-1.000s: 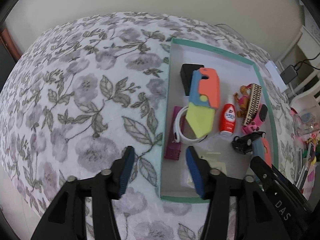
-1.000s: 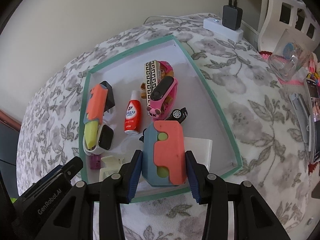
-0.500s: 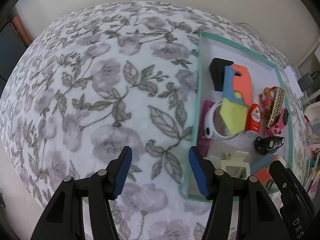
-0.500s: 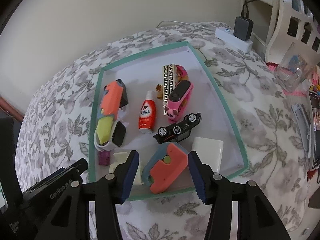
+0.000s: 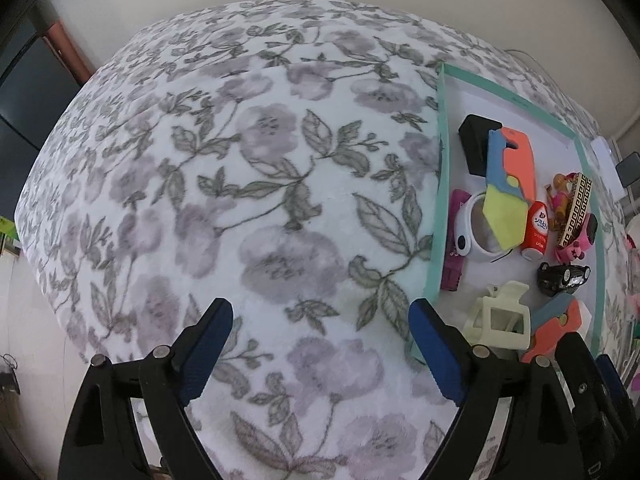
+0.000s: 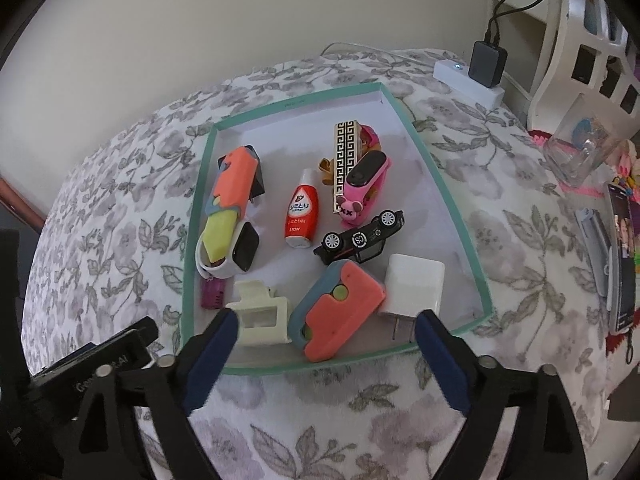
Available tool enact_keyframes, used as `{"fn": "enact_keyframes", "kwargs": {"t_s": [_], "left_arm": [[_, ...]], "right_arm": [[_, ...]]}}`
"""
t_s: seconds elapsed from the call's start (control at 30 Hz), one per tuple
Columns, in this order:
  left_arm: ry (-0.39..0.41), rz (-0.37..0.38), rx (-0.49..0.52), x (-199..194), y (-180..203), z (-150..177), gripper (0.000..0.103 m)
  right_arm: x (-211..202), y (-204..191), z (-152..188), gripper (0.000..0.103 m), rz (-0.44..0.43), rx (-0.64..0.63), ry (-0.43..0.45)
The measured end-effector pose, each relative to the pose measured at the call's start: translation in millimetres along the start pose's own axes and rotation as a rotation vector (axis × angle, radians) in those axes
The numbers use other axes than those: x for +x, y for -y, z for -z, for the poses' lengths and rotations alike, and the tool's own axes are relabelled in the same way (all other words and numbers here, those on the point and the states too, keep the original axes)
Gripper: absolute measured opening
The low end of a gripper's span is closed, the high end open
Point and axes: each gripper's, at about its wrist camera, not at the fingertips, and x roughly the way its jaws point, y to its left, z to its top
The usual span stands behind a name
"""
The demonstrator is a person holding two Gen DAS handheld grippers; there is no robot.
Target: Organize rigid objects
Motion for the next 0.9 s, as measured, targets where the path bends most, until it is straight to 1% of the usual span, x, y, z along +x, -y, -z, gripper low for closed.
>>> {"fn": "enact_keyframes", "kwargs": {"t_s": [0.03,0.07,0.13,0.37,0.43,0.53,0.63,0.7,0.77,0.9], "left_arm": [[0.003,-0.006,0.001,-2.2,-0.8,1.0,0.093],[0.007,-0.011,0.001,-3.7,-1.2,1.7,0.096],[0.010,-0.018,-0.001,-7.0,-2.6,3.4,0.097],[0.043,-0.015,-0.022,-20.6,-11.1,6.9,0.098],[0.057,-0.025,-0.019,-25.5,-12.8,8.7,0.098],[0.061,-0.045,-0.007,-30.2,-14.9,11.6,0.098],[0.068,-0.035,-0.005,-36.2,-18.1,13.2,0.098],[0.087,-0.045,0.008,-42.4,-18.3,14.7,0.098],[0.113,-0.053,0.029,-50.1,-17.1,17.4,0.098],[0.137,-0.040,0.061,-60.6,-16.2,23.0,0.098]], "right_arm": [[-2.3,-0.1,0.5,0.103,0.003,-0.002,0.005],[-4.5,0.3,0.7,0.103,0.005,-0.003,0.011],[-9.3,1.1,1.6,0.103,0.005,-0.004,0.023],[-25.2,0.5,5.2,0.103,0.006,0.000,0.060],[-29.3,-0.5,6.1,0.103,0.003,0.001,0.069],[-33.0,-0.5,9.1,0.103,0.009,0.002,0.065],[-36.7,2.0,12.3,0.103,0.008,0.015,0.060],[-40.3,3.4,14.1,0.103,0.007,0.021,0.057],[-46.2,4.6,16.5,0.103,0.013,0.022,0.080],[-51.2,6.9,20.8,0.103,0.013,0.021,0.082]]}}
